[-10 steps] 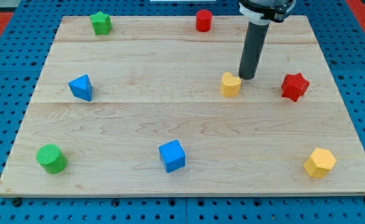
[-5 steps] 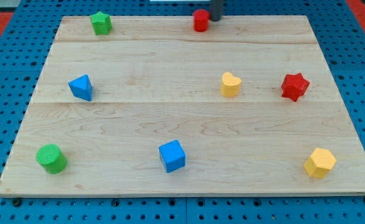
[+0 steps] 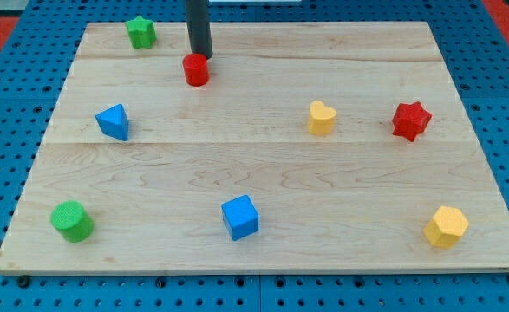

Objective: Place the red circle towards the left of the heart

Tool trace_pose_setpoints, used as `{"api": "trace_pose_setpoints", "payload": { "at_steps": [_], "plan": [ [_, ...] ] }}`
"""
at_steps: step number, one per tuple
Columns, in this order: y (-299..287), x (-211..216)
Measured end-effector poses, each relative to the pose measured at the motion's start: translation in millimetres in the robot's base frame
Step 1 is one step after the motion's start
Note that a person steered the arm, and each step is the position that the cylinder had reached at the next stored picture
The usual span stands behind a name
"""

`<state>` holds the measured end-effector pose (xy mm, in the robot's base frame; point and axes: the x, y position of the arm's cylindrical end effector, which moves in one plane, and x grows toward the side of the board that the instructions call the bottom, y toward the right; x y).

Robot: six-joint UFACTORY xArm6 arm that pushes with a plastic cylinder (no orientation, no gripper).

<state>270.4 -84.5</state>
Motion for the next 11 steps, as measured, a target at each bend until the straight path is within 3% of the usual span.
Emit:
{"api": "trace_pose_setpoints", "payload": {
  "at_steps": [1,2,3,4,6,8,10,11],
  "plan": [
    [-42,2],
    [-40,41],
    [21,56],
    [-2,34],
    [66,27],
    [80,28],
    [80,82],
    [80,86]
  ]
}}
